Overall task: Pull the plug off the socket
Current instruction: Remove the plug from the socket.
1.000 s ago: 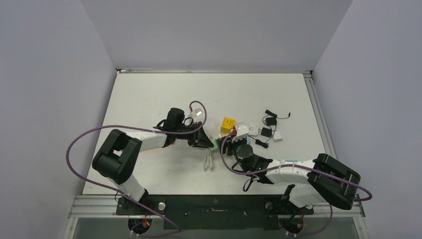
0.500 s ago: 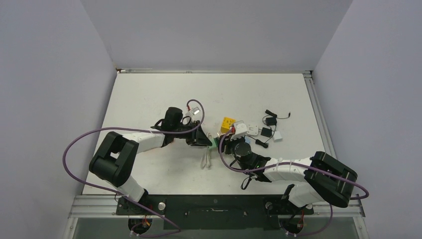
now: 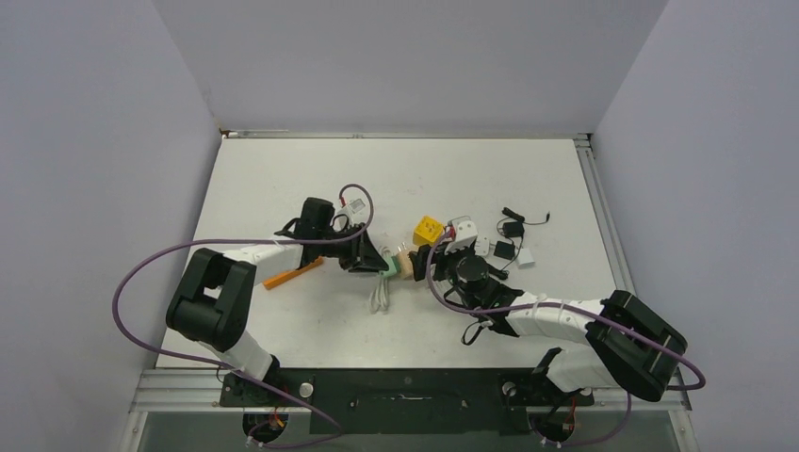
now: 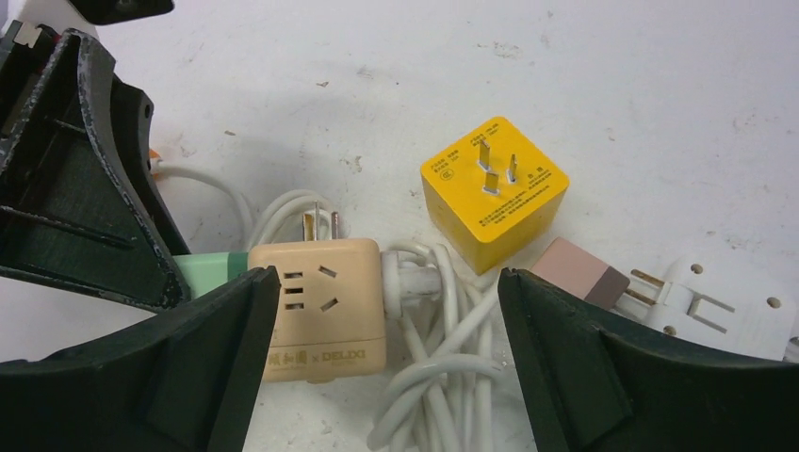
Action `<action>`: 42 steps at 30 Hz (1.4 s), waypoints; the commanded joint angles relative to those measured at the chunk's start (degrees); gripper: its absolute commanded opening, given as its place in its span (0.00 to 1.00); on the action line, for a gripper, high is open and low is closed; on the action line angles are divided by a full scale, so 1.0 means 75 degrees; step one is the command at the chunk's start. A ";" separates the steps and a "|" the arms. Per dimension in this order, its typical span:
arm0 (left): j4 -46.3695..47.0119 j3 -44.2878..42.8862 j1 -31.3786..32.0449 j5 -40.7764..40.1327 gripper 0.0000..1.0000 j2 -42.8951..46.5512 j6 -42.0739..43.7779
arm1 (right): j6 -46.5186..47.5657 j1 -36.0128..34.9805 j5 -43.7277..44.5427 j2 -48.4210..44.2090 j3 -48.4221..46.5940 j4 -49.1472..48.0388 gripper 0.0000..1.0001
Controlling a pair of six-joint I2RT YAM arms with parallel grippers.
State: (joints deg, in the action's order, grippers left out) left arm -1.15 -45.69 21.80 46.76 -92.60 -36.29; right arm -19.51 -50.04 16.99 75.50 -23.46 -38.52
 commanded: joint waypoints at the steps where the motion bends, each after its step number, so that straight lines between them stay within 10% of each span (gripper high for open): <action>1: -0.0389 -0.0143 -0.0384 -0.0786 0.09 -0.0034 0.0422 | 0.0381 0.0379 -0.1257 -0.0148 -0.0508 0.0212 0.90; 20: -0.1025 -0.0400 -0.0718 -0.1536 0.09 0.0504 0.1025 | 0.0545 0.0494 -0.2938 0.1141 -0.1632 0.1274 0.61; 42: -0.0970 -0.0388 -0.0761 -0.1493 0.08 0.0636 0.1013 | 0.0385 -0.0113 -0.1360 0.2089 -0.2296 0.1895 0.64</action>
State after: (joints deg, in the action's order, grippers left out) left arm -8.19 -46.78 17.37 41.74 -89.49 -30.61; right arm -15.86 -50.41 4.10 89.76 -38.41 -26.11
